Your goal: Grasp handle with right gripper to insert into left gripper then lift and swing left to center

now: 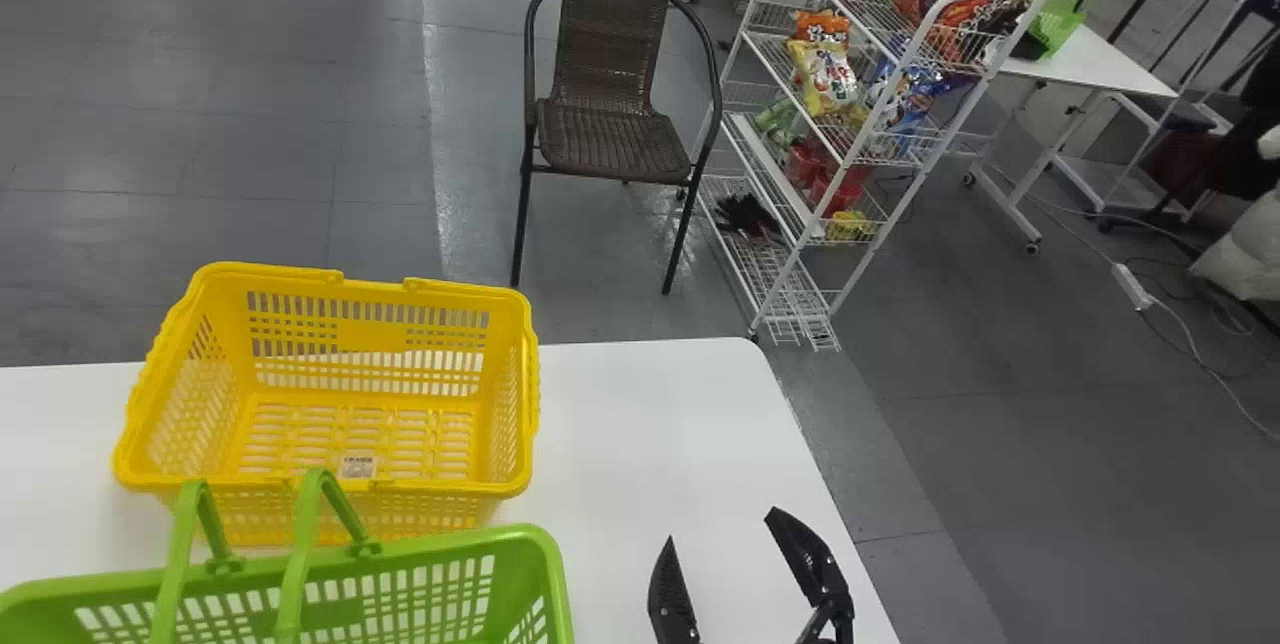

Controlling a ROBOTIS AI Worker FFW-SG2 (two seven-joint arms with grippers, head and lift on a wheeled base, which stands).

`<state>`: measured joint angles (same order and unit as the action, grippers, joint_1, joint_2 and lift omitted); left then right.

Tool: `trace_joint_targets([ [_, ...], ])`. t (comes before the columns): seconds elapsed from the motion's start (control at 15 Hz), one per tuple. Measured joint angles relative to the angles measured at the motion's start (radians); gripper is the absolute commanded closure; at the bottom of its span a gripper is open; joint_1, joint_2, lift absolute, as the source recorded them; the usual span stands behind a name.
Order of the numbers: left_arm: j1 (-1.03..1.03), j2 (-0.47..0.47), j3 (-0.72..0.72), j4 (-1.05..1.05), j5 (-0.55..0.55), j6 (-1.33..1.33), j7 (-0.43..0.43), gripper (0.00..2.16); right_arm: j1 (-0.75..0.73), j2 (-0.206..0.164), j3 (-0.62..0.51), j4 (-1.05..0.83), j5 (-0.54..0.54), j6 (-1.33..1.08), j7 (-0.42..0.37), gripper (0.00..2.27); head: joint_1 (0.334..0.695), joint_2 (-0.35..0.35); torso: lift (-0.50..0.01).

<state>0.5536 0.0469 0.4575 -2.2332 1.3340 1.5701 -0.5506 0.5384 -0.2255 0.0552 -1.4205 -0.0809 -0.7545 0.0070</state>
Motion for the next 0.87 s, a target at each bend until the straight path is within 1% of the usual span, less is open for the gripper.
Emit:
trace_joint_targets([
  [0.27, -0.006, 0.002, -0.022, 0.014, -0.004, 0.000, -0.001, 2.14, 0.000, 0.000, -0.001, 0.003, -0.003, -0.001, 0.000, 0.04, 0.695, -0.350, 0.000],
  [0.87, -0.006, 0.002, -0.025, 0.017, -0.003, 0.000, -0.003, 2.14, 0.000, 0.002, -0.001, 0.006, -0.004, -0.003, 0.000, 0.04, 0.695, -0.350, 0.000],
])
